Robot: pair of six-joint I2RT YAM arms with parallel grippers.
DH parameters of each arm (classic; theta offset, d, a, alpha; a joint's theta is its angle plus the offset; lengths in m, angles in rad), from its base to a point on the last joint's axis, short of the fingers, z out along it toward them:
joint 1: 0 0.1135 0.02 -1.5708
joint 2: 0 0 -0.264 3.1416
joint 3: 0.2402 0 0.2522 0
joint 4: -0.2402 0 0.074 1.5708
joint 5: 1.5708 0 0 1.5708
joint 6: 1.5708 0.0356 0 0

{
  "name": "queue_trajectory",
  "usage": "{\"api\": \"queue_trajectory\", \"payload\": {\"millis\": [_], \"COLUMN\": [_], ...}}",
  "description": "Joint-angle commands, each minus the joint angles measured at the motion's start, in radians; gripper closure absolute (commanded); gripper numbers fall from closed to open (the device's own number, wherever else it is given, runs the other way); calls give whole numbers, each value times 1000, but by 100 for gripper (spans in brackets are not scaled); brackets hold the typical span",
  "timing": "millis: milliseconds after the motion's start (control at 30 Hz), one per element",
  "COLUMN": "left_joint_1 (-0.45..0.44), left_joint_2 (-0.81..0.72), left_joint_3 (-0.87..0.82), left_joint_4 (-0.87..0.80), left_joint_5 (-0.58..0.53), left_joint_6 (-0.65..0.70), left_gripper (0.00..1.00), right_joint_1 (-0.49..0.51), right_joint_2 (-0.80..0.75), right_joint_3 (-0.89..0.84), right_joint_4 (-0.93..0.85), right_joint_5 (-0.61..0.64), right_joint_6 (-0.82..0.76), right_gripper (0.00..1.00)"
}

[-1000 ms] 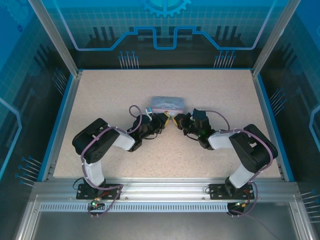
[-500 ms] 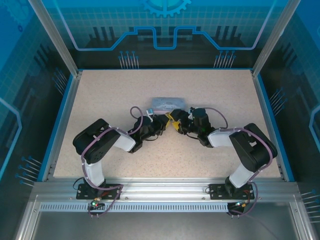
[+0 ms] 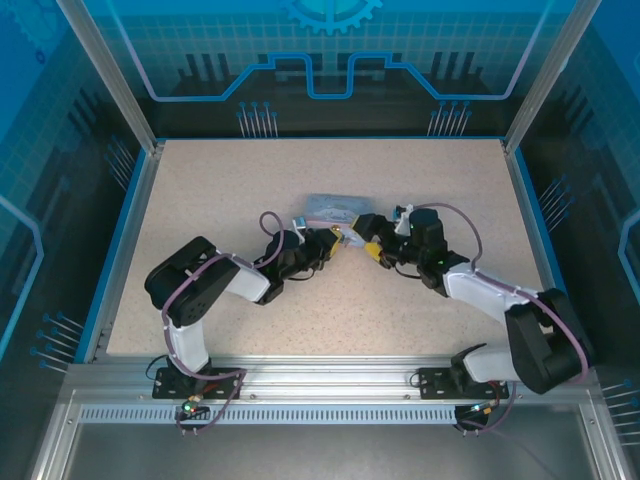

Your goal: Unlock a padlock with a key

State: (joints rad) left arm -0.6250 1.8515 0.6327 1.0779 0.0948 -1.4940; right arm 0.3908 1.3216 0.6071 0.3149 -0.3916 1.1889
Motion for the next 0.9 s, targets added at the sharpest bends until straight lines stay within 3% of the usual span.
{"api": "queue_trajectory", "payload": {"millis": [0, 133, 400, 700, 867], "left_joint_1": [11, 15, 24, 36, 46], "left_joint_2": [14, 2, -17, -48, -60], "left_joint_3": [39, 50, 69, 108, 130], "left_joint_4": [4, -36, -105, -216, -266], "left_joint_5": [37, 59, 104, 156, 182], "left_joint_6": [-8, -8, -31, -65, -86], "left_gripper": [100, 100, 100, 100, 100], "right_joint_1": [-18, -8, 95, 157, 181], "right_joint_2": [-39, -36, 28, 134, 190], "right_joint_3": [80, 181, 362, 480, 530], "right_joint_4": [-325, -484, -671, -780, -814], "right_joint_5": [3, 51, 178, 247, 296], "right_joint_6": [-299, -552, -934, -1133, -1179], "right_gripper": [7, 13, 41, 62, 62]}}
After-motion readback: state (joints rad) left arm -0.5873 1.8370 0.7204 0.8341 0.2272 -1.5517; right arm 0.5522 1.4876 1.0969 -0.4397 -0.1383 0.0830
